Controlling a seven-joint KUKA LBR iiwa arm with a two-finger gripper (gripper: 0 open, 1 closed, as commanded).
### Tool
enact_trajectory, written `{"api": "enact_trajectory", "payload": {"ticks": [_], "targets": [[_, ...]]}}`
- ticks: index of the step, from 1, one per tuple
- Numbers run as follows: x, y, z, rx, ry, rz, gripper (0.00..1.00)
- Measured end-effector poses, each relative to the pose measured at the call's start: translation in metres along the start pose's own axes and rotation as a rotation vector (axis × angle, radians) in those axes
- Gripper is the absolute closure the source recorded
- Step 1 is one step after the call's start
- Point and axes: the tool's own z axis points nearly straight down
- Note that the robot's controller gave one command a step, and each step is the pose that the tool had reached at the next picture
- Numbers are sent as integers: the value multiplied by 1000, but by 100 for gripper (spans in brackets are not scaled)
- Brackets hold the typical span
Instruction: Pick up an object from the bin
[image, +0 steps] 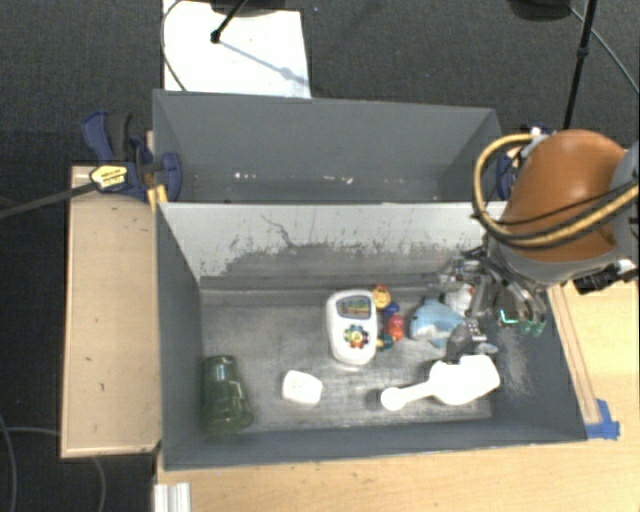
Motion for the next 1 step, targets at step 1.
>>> {"api": "enact_trajectory", "payload": {"ticks": [1], "targets": [[-2, 0, -4, 1, -8, -2, 0]]}}
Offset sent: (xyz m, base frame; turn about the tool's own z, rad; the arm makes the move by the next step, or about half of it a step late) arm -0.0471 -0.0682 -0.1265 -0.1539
